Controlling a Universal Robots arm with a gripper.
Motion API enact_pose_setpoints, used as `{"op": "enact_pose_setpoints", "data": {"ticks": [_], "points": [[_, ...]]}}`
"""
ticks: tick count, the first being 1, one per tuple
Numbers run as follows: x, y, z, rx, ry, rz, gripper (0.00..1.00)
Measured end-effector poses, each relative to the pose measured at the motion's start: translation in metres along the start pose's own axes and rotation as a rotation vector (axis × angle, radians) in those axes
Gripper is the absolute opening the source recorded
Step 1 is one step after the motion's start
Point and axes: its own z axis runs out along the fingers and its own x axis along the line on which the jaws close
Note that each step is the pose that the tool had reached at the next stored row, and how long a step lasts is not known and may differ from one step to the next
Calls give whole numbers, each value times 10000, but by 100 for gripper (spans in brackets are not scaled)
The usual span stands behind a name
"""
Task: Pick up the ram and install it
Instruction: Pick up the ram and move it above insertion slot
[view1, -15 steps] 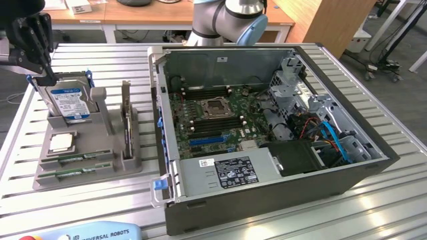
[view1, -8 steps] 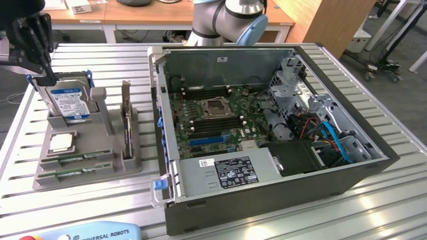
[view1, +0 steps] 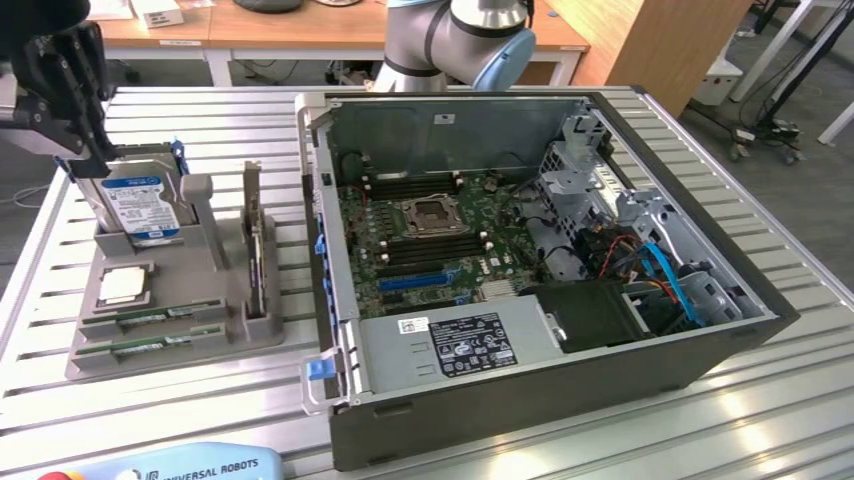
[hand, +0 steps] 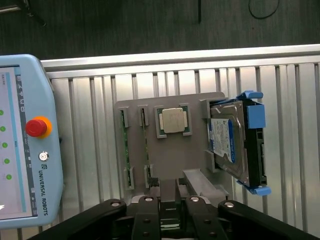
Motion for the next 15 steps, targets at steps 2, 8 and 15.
{"op": "enact_pose_setpoints", "data": {"ticks": [2, 8, 15], "points": [[0, 0, 0, 0, 0, 0, 29], [0, -1, 25, 0, -10, 1, 36], [2, -4, 101, 1, -11, -1, 36]]}}
